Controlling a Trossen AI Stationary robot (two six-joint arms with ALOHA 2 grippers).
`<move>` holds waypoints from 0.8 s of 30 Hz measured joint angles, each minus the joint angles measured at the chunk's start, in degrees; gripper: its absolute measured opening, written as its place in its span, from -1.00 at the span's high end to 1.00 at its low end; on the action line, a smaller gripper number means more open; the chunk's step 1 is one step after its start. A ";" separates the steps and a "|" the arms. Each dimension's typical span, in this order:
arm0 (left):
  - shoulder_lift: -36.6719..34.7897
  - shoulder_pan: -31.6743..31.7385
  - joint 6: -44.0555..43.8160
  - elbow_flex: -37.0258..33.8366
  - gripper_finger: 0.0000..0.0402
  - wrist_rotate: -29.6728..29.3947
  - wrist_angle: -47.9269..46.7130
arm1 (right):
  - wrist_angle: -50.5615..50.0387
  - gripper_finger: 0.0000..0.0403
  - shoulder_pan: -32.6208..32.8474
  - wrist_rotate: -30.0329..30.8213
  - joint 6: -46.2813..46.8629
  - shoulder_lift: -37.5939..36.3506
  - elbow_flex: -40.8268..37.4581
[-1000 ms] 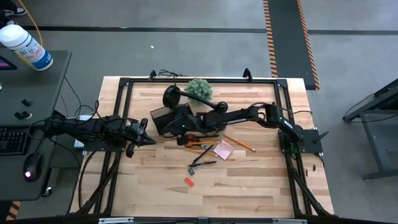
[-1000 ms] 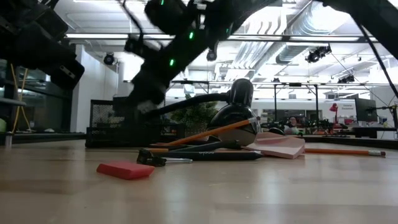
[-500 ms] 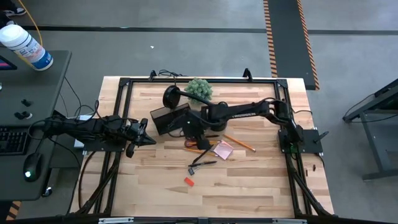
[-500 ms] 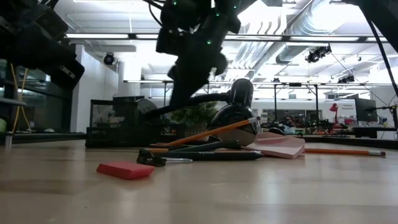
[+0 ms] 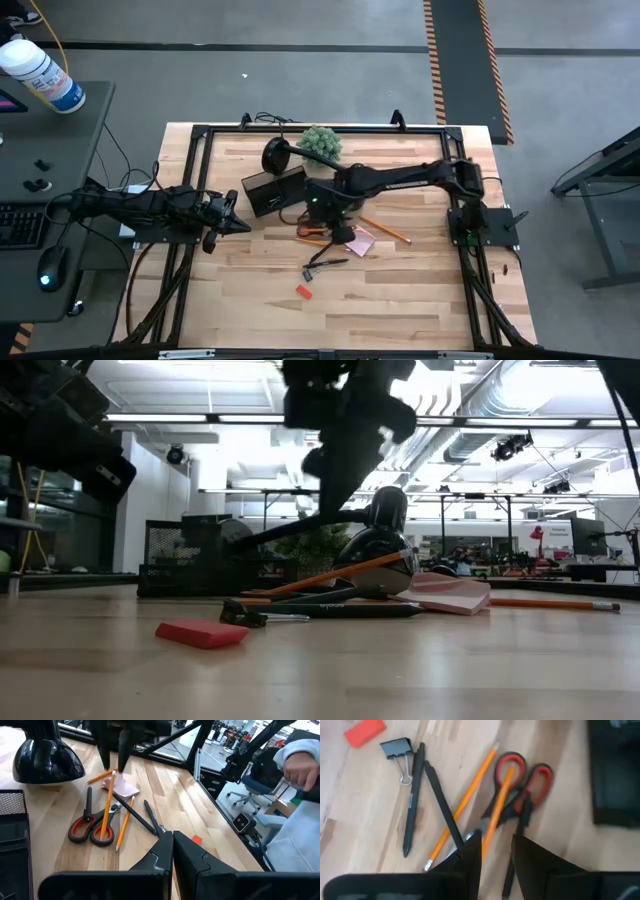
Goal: Pick and place office supplies into organizer
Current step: Put the top left orange pencil into the black desk organizer
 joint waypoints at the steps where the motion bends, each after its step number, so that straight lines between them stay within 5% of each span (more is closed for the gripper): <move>1: 0.00 -0.01 0.01 0.00 1.00 0.00 0.00 | 0.52 0.51 0.01 0.95 0.74 -1.50 -1.41; 7: 0.00 0.00 0.02 0.00 1.00 -0.79 0.00 | 10.16 0.51 0.06 5.09 7.81 -12.06 -15.11; 15: 0.00 0.00 0.02 0.00 1.00 -8.94 0.00 | 33.85 0.51 1.68 8.69 17.30 -25.46 -36.70; 24: 0.00 0.00 2.56 0.00 1.00 -15.48 3.46 | 54.70 0.51 6.55 13.67 23.39 -30.03 -52.50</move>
